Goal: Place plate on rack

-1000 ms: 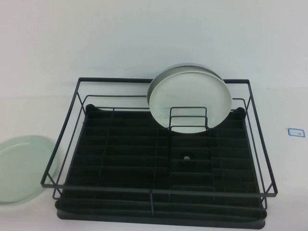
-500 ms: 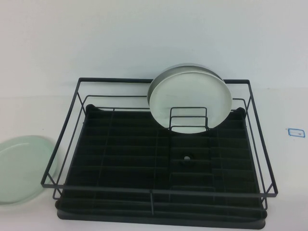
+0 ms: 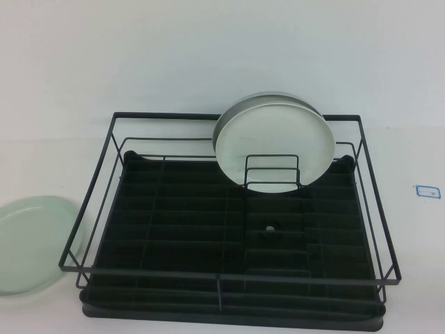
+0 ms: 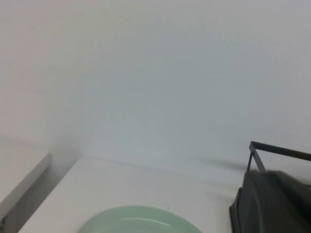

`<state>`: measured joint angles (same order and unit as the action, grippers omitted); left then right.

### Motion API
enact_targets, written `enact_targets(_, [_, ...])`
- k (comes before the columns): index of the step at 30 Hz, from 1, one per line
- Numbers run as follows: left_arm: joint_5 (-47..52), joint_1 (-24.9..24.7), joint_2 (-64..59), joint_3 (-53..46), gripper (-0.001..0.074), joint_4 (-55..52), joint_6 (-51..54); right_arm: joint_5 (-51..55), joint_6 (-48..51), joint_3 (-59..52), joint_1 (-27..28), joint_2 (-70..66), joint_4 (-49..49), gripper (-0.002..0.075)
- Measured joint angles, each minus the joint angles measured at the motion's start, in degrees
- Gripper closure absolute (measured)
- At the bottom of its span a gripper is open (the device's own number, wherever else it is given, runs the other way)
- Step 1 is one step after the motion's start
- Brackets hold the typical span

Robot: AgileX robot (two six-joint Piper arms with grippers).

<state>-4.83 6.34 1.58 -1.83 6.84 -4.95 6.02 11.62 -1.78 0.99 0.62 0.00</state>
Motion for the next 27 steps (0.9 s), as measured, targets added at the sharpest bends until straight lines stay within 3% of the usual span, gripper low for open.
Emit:
enact_targets(10, [11.2, 0.0, 0.0, 10.7, 0.0734, -1.1, -3.3, -3.1, -8.9, 0.0, 0.0, 0.0, 14.1, 0.0708])
enact_targets(16, [29.6, 0.0, -4.8, 22.9, 0.0734, -2.1, 0.1, -7.9, -6.6, 0.5, 0.0, 0.0, 14.6, 0.0708])
enact_targets(20, [39.3, 0.0, -13.6, 28.9, 0.0734, -2.0, 0.1, -3.1, -2.5, 6.6, 0.0, 0.0, 13.1, 0.0708])
enact_targets(27, [41.7, 0.0, -33.1, 37.1, 0.0734, -2.0, 2.4, 15.0, 1.6, 21.8, 0.0, -2.7, 12.2, 0.0708])
